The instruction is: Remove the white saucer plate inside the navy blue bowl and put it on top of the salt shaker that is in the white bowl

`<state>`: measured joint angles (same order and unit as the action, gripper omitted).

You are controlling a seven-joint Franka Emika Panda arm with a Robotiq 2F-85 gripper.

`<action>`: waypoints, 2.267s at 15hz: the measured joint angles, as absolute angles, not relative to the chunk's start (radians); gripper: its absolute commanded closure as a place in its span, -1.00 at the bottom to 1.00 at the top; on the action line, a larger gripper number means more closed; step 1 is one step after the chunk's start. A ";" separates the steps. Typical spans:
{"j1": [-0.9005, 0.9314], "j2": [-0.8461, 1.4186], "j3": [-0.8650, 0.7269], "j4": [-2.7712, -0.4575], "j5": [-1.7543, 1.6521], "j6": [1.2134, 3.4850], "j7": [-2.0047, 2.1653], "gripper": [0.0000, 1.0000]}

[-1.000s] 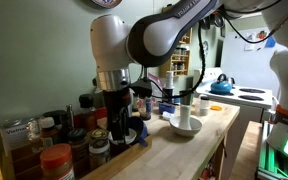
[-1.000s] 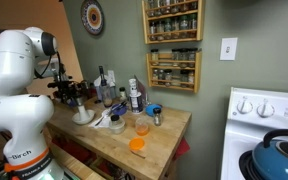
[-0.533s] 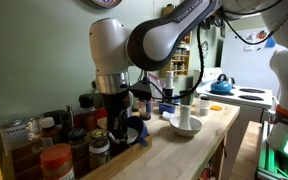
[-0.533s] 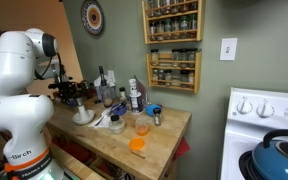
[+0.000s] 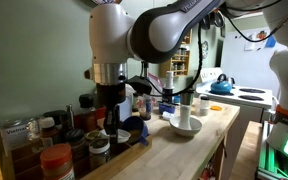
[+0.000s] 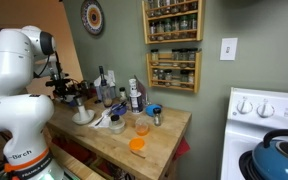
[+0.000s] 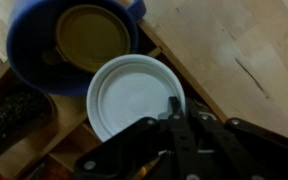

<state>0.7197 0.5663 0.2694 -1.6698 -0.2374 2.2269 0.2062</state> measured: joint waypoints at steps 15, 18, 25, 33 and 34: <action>0.714 0.132 0.194 -2.044 -0.550 2.458 0.775 0.86; 0.712 0.119 0.194 -2.055 -0.598 2.438 0.859 0.86; 0.694 0.120 0.209 -2.053 -0.598 2.435 0.866 0.96; 0.580 0.104 0.245 -2.062 -0.502 2.337 0.884 0.96; 0.567 0.098 0.253 -2.072 -0.464 2.320 0.882 0.96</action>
